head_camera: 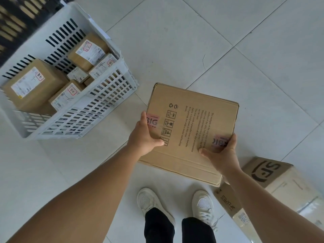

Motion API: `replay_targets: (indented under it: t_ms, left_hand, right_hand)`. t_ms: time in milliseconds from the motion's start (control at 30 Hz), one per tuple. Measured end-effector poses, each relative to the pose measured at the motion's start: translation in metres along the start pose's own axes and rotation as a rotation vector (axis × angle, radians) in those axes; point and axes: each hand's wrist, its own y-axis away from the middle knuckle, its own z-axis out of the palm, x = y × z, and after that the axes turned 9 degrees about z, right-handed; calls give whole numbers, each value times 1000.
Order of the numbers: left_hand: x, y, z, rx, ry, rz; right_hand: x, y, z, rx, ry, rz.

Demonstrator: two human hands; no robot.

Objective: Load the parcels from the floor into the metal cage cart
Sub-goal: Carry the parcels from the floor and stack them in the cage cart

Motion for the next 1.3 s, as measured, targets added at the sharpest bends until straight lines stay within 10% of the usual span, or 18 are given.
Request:
replay_targets:
  t_ms: [1300]
  left_hand:
    - [72,514,-199,1012,461,-271]
  right_hand:
    - [-194,460,-78,-397,545,-975]
